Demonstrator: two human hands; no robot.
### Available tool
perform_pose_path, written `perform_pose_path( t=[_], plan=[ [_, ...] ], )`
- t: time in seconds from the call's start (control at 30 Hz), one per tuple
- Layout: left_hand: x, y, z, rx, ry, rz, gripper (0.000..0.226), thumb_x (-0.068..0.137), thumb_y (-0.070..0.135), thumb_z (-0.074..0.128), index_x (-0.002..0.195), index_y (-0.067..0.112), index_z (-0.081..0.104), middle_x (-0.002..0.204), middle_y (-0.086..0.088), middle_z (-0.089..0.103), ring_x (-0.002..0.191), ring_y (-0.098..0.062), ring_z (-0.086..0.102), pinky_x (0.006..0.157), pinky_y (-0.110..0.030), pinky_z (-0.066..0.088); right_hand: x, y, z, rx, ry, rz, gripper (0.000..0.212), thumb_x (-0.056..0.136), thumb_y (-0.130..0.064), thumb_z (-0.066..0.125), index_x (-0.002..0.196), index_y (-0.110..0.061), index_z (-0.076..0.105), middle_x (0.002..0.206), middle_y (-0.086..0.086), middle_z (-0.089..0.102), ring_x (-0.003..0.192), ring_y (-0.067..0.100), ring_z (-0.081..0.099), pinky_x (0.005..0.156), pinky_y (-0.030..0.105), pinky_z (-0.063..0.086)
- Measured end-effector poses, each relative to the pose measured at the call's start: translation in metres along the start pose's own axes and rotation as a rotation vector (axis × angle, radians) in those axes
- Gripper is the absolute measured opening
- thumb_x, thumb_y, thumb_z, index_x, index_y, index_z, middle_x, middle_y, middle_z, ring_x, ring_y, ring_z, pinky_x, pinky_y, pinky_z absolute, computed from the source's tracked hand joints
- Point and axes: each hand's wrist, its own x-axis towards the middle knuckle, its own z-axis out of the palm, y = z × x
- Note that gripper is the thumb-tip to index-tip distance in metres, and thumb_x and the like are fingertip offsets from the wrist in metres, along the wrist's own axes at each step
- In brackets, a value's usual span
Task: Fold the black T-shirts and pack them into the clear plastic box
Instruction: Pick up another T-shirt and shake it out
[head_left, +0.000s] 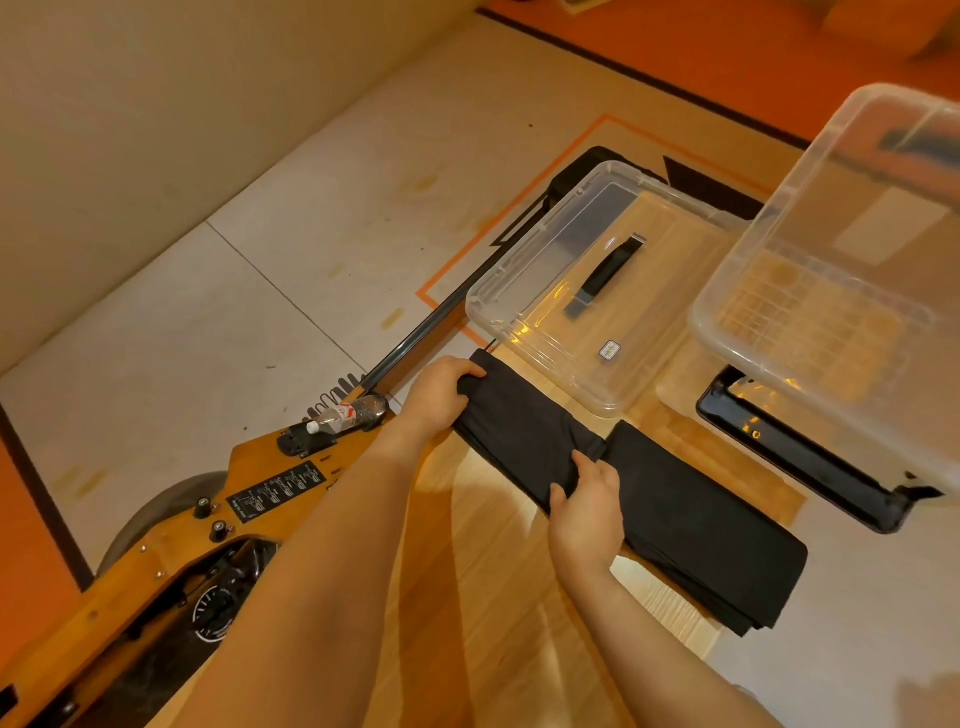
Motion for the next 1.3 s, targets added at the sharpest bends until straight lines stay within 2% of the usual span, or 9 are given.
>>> perform_pose_path(
  t=[0.17,0.27,0.43,0.6,0.87,1.0,1.07,1.2,1.3],
  plan=[
    [-0.005,0.001,0.003,-0.014,0.024,-0.048,0.048,0.086,-0.003,0.057,0.130,0.018,0.059,0.129,-0.007,0.054,0.119,-0.022,0.052,0.098,-0.028,0.043,-0.002,-0.001,-0.002,0.027,0.000,-0.038,0.050,0.097,-0.020,0.058,0.145,-0.019,0.044,0.152,0.003,0.036,0.119,0.021,0.057,0.088,0.033,0.049],
    [-0.008,-0.001,0.004,-0.010,0.032,-0.070,0.048,0.085,0.007,0.063,0.131,0.020,0.057,0.131,-0.005,0.053,0.121,-0.023,0.049,0.098,-0.030,0.042,-0.007,-0.004,-0.003,0.048,0.006,-0.055,0.049,0.097,-0.022,0.058,0.144,-0.017,0.045,0.154,0.004,0.029,0.122,0.022,0.055,0.089,0.036,0.051],
    [-0.016,-0.001,0.002,-0.026,0.073,-0.196,0.056,0.087,0.021,0.064,0.140,0.025,0.046,0.152,-0.006,0.032,0.139,-0.029,0.028,0.110,-0.045,0.032,-0.016,-0.003,-0.006,0.063,0.020,-0.105,0.047,0.096,-0.020,0.059,0.141,-0.016,0.046,0.155,0.005,0.024,0.138,0.023,0.035,0.094,0.037,0.048],
    [-0.034,-0.001,-0.002,-0.176,0.159,-0.223,0.054,0.087,0.017,0.065,0.138,0.026,0.048,0.148,-0.005,0.038,0.137,-0.026,0.033,0.111,-0.045,0.036,-0.013,-0.002,-0.012,0.160,-0.003,-0.216,0.045,0.096,-0.021,0.060,0.139,-0.016,0.049,0.145,0.001,0.039,0.120,0.018,0.055,0.093,0.035,0.054],
    [-0.094,-0.004,-0.038,-0.326,0.381,-0.311,0.047,0.089,0.013,0.065,0.134,0.021,0.053,0.136,-0.005,0.050,0.125,-0.022,0.050,0.106,-0.042,0.044,-0.021,-0.044,-0.019,0.213,-0.219,-0.419,0.052,0.096,-0.022,0.062,0.145,-0.019,0.045,0.144,0.002,0.046,0.127,0.017,0.051,0.103,0.040,0.048],
    [-0.149,-0.010,-0.055,-0.486,0.520,-0.426,0.038,0.093,0.012,0.059,0.131,0.015,0.056,0.122,-0.003,0.061,0.111,-0.016,0.056,0.092,-0.026,0.045,-0.046,-0.069,-0.009,0.185,-0.313,-0.545,0.050,0.096,-0.023,0.062,0.143,-0.021,0.046,0.144,0.001,0.048,0.125,0.017,0.053,0.103,0.032,0.046],
    [-0.185,-0.015,-0.058,-0.526,0.580,-0.483,0.035,0.094,0.012,0.058,0.128,0.016,0.058,0.119,-0.003,0.063,0.104,-0.013,0.057,0.089,-0.025,0.046,-0.065,-0.078,-0.001,0.166,-0.373,-0.599,0.048,0.096,-0.023,0.062,0.142,-0.019,0.048,0.142,0.002,0.050,0.123,0.018,0.054,0.099,0.029,0.046],
    [-0.261,-0.039,-0.052,-0.551,0.674,-0.615,0.036,0.093,0.011,0.059,0.129,0.014,0.057,0.122,-0.004,0.063,0.108,-0.014,0.059,0.092,-0.027,0.048,-0.110,-0.090,0.022,0.128,-0.511,-0.724,0.048,0.095,-0.024,0.063,0.141,-0.019,0.049,0.136,0.003,0.055,0.117,0.017,0.056,0.097,0.035,0.051],
    [-0.323,-0.056,-0.043,-0.569,0.739,-0.710,0.038,0.093,0.013,0.059,0.131,0.015,0.055,0.125,-0.004,0.061,0.113,-0.016,0.058,0.096,-0.031,0.049,-0.150,-0.091,0.039,0.076,-0.597,-0.829,0.049,0.094,-0.024,0.064,0.140,-0.017,0.050,0.134,0.004,0.056,0.112,0.016,0.057,0.092,0.030,0.049]
  ],
)
